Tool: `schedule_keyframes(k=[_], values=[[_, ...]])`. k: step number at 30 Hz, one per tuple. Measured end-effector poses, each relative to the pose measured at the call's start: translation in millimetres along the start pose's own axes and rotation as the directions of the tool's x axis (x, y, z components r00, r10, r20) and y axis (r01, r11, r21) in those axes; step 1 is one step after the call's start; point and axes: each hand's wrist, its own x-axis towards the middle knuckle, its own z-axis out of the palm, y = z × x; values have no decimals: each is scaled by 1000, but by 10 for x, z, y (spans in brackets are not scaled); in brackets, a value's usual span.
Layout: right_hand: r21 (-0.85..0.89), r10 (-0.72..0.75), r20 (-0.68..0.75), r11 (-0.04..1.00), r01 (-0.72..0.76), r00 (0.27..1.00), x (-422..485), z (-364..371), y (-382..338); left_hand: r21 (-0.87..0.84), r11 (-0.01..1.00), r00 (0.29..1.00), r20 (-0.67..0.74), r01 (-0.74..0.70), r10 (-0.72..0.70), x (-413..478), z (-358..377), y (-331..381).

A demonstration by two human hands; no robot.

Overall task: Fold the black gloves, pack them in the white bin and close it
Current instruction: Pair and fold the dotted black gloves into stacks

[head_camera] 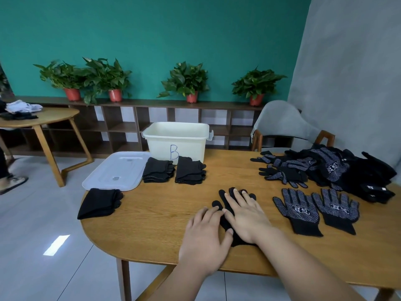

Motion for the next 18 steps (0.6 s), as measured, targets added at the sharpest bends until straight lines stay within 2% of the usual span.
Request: schedule_keyframes(k=[3,5,8,10,12,14,16,18], values=[[33,7,-42,999,-6,999,-184,37,-7,37,999,1000,21,-24,24,8,-3,8],[97,1,-178,995,17,984,-318,84,5,65,997,999,33,-44,42,-7,-3,15],[173,10,-474,982,82,880,-501,140,49,92,993,997,41,-72,69,-32,-29,36],[142,22,-546,988,67,837,-607,154,131,104,991,996,56,-79,74,-30,-43,46],[36,14,-489,999,4,872,-729,155,235,118,990,995,82,-72,63,-27,-39,45],[-30,19,-361,999,-32,932,-847,155,342,133,989,993,103,-66,52,-30,-29,44],[-14,25,-250,999,-29,968,-905,146,426,154,986,992,118,-61,43,-27,-22,54],[-9,24,-237,1000,-26,971,-929,141,447,168,984,992,125,-52,32,-20,-18,71]])
